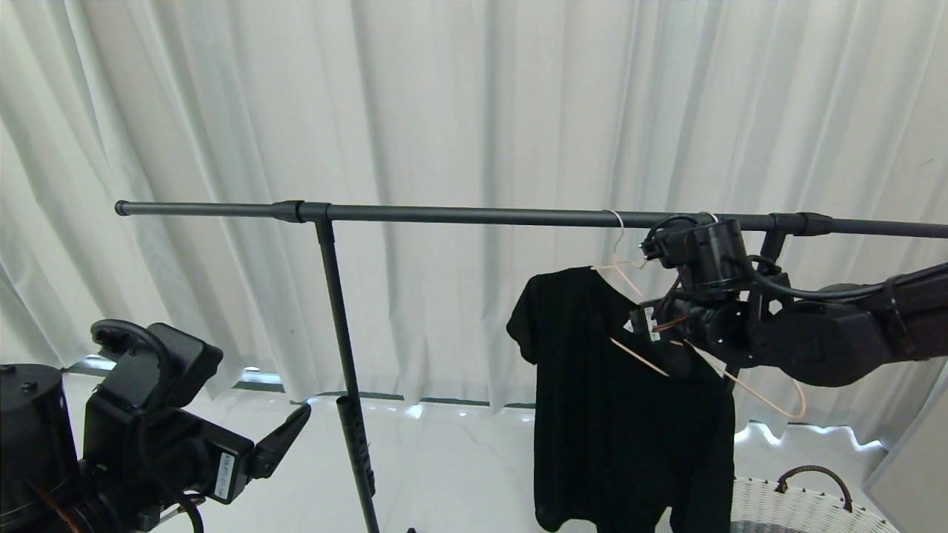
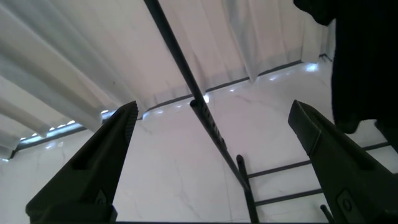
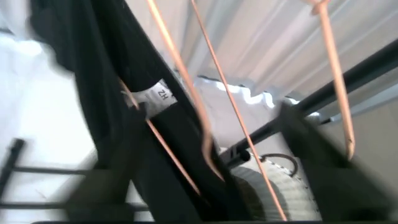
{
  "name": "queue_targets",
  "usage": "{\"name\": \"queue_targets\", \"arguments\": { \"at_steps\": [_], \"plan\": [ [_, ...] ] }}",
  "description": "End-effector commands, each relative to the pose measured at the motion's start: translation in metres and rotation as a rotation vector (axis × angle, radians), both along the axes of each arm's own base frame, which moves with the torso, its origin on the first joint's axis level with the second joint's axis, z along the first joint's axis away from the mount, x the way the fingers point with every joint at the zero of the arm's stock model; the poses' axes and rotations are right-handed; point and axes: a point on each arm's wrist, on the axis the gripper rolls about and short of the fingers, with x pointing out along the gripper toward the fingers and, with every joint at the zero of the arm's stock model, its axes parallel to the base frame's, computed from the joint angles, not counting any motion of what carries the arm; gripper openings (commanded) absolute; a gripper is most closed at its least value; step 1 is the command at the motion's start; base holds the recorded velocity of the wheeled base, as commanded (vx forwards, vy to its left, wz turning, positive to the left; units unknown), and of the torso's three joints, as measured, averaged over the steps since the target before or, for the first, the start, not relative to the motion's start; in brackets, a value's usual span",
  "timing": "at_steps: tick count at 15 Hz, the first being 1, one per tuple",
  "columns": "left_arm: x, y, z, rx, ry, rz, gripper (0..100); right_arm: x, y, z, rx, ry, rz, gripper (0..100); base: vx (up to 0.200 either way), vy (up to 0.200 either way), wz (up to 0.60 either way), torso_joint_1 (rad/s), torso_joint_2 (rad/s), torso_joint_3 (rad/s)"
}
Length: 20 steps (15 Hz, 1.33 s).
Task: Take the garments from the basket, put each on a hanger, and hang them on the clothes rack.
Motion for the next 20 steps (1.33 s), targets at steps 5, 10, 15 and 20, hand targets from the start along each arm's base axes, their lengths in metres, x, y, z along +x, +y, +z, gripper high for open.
{"name": "queue_targets", "arguments": {
  "at_steps": [5, 10, 15, 20],
  "plan": [
    [0.000, 0.001, -0.001, 0.009, -0.002, 0.021, 100, -0.096, -0.054, 0.090, 0.090, -0.024, 0.009, 100, 0.000, 0.000, 0.00, 0.000, 0.00, 0.000],
    [-0.001, 0.002, 0.002, 0.033, -0.020, 0.077, 100, -0.143, -0.103, 0.075, -0.047, 0.092, -0.043, 100, -0.160, 0.000, 0.00, 0.006, 0.00, 0.001],
    [-0.001, 0.007, 0.002, 0.028, -0.025, 0.121, 100, -0.150, -0.123, 0.066, -0.091, 0.076, -0.097, 100, -0.200, 0.000, 0.00, -0.004, 0.00, 0.004],
    [0.005, 0.024, 0.007, -0.020, -0.045, 0.275, 100, -0.156, -0.129, 0.070, -0.110, 0.054, -0.103, 100, -0.120, 0.000, 0.00, 0.005, 0.00, 0.000]
  ]
}}
